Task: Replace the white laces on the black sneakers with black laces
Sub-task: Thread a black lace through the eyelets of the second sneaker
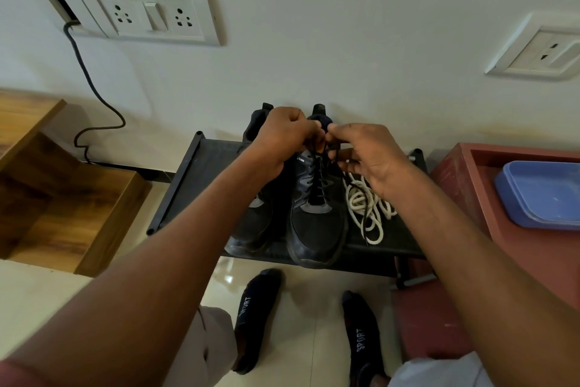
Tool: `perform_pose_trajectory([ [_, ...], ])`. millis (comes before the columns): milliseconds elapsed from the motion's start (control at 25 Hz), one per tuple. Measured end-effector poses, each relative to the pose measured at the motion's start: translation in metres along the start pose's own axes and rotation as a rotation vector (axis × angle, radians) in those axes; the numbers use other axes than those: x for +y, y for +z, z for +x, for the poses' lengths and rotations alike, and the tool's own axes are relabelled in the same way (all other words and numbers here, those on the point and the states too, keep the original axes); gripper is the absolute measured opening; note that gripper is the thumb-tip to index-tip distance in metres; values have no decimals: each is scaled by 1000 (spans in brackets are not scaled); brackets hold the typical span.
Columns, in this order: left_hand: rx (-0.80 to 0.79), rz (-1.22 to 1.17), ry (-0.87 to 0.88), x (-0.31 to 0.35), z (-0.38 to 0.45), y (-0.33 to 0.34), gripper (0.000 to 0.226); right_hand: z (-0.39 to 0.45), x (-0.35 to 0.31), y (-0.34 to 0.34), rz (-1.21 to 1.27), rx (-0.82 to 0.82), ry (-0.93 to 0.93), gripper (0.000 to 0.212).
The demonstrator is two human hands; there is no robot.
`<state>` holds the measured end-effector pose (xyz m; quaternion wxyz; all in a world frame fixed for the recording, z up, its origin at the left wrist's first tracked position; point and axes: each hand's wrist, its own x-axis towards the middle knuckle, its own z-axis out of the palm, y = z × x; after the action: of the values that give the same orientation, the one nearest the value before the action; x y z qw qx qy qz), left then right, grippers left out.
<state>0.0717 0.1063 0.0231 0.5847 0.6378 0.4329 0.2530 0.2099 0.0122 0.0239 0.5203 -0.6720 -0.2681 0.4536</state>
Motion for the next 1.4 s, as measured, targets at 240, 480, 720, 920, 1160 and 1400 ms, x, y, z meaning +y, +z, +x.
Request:
perform_pose_trajectory([
  [240,17,-165,-96,-14,7,4,27,3,13,1,284,-11,135,21],
  [480,-38,-156,-112,-27,11,1,30,13,26,5,369,89,245,17],
  [720,-201,41,82,-22,11,-13,19,15,26,7,213,-17,79,23],
  [920,-334,185,119,-16,8,-15,27,13,25,15,-37,-76,-26,33],
  [1160,-258,45,-1,-16,10,-9,12,9,20,20,-159,-67,-145,19],
  [1400,-162,-99,-88,-19,11,-8,14,19,21,14,-49,-31,-12,28],
])
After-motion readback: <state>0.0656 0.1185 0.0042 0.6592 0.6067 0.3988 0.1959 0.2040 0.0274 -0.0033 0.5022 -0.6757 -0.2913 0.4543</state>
